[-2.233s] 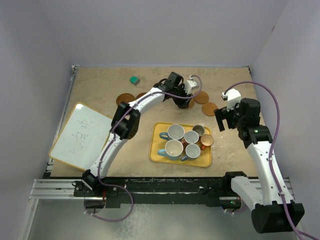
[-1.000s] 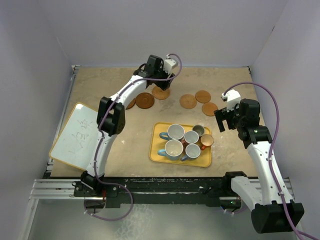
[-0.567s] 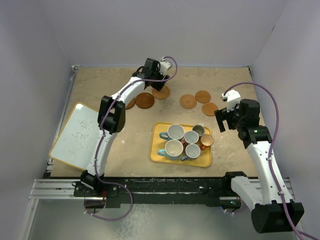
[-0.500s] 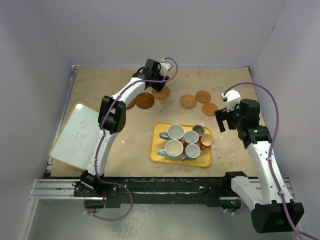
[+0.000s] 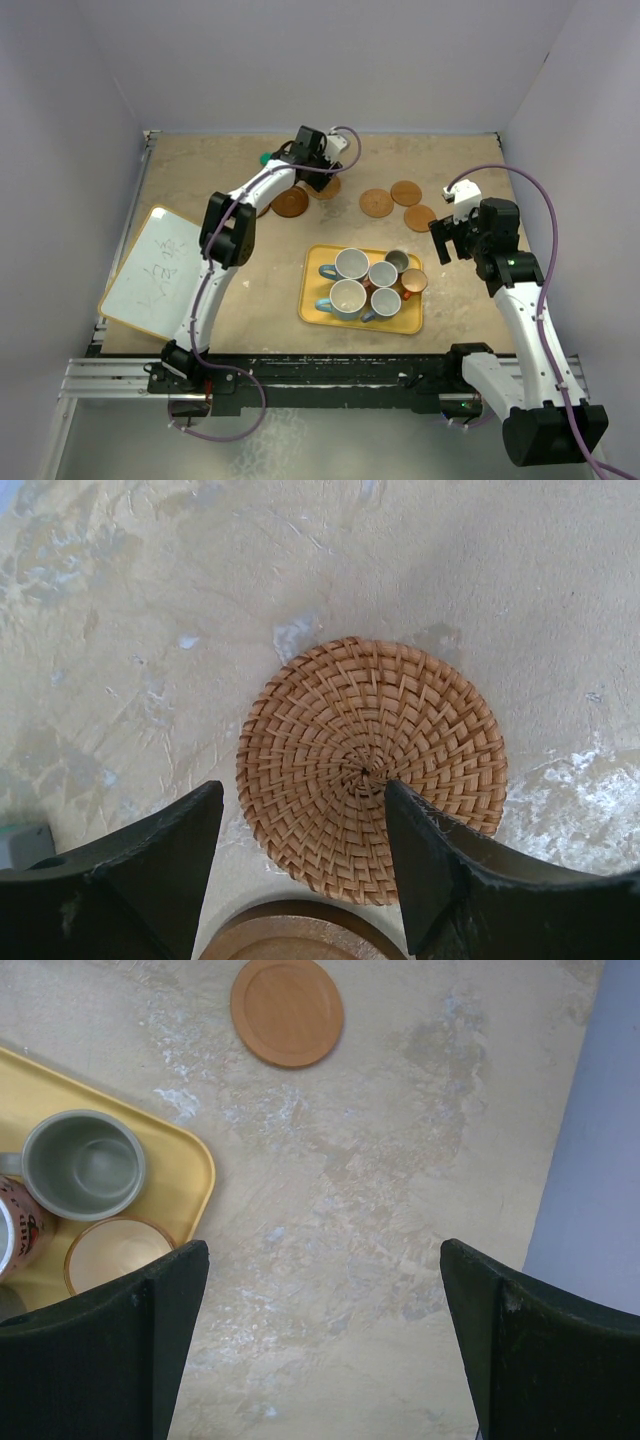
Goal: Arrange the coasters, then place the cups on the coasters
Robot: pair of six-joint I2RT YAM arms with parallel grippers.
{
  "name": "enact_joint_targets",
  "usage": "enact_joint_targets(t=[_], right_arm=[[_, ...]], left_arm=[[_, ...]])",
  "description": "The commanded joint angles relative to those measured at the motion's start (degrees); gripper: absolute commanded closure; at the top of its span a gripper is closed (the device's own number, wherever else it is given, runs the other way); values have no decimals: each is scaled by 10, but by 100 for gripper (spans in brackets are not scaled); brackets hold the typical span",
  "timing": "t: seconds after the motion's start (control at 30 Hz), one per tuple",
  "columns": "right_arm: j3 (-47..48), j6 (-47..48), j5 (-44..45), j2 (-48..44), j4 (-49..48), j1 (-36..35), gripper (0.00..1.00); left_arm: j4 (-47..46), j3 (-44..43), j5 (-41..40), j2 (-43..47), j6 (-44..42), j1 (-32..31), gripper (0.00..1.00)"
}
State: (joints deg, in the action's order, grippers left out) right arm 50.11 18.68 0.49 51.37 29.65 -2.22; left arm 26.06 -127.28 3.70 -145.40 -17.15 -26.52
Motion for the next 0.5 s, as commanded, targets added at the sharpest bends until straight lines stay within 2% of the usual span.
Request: enact_joint_targets(t=[0.0, 0.47], right_arm=[[1, 6, 4, -3, -17, 1, 0], [0, 6, 2, -8, -17, 1, 0]], left_arm=[[2, 13, -2, 2, -13, -14, 36], [-14, 122, 17, 64, -9, -43, 38]])
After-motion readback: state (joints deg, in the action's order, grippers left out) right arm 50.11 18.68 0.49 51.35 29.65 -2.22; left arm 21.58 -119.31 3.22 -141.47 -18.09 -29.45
